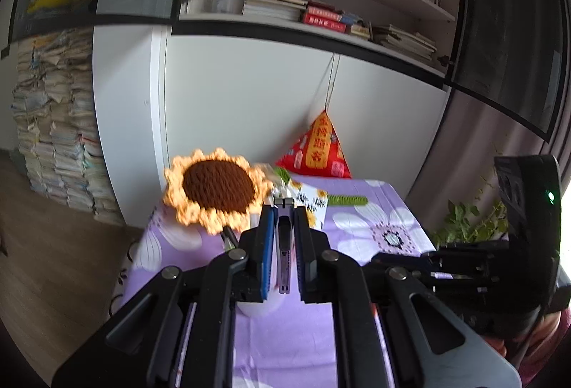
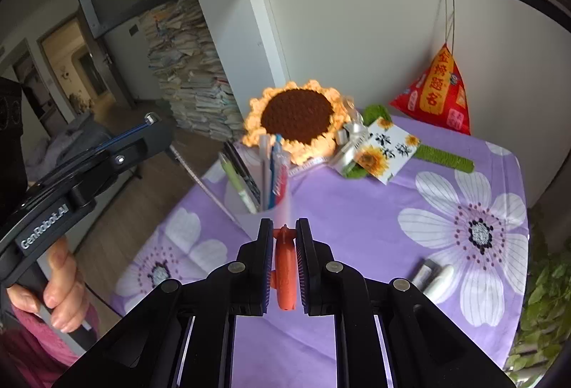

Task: Organize stationery
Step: 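Lower the utility knife into the cup and open the left tool while the right tool carries the marker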

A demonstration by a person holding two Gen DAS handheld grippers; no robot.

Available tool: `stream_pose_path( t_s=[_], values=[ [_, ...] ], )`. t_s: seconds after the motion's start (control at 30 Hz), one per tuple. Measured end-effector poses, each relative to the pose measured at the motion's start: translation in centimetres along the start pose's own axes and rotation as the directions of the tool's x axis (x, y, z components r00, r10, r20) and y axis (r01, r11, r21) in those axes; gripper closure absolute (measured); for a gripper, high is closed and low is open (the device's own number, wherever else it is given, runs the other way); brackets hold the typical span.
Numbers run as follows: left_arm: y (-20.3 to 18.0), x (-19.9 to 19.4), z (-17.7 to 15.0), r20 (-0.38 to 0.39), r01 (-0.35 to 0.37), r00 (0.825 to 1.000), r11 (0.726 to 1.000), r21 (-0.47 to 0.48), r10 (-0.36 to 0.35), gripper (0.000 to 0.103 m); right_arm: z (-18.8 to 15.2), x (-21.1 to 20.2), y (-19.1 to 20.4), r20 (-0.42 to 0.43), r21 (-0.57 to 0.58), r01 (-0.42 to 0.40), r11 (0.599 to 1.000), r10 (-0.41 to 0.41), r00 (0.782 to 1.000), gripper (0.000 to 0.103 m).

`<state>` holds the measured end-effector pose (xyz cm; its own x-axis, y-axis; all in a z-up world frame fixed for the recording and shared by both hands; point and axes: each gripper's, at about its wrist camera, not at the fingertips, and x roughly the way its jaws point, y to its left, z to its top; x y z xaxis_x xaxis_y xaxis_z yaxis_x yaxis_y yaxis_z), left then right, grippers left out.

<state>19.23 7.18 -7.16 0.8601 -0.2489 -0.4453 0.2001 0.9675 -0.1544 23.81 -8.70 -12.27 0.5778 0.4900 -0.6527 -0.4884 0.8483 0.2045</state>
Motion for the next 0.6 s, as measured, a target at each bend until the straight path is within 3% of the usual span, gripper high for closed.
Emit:
stream_pose_path(
  t_s=[0.23,0.6],
  values=[
    [1.2,2.2,0.6,0.004,-0.034,0.999,0.999,0.002,0.034,0.094,0.4,-0.2,1.1,0.016,-0.008,-0.018,1.0,0.019,1.0,0.09],
    [2.2,5.9,-1.9,-0.107,-0.068,0.992,0.998,0.019,0.069,0.094,0.6,-0.8,0.5,0.032,0.013,-0.001,1.0,0.001,0.999,0.09]
  ],
)
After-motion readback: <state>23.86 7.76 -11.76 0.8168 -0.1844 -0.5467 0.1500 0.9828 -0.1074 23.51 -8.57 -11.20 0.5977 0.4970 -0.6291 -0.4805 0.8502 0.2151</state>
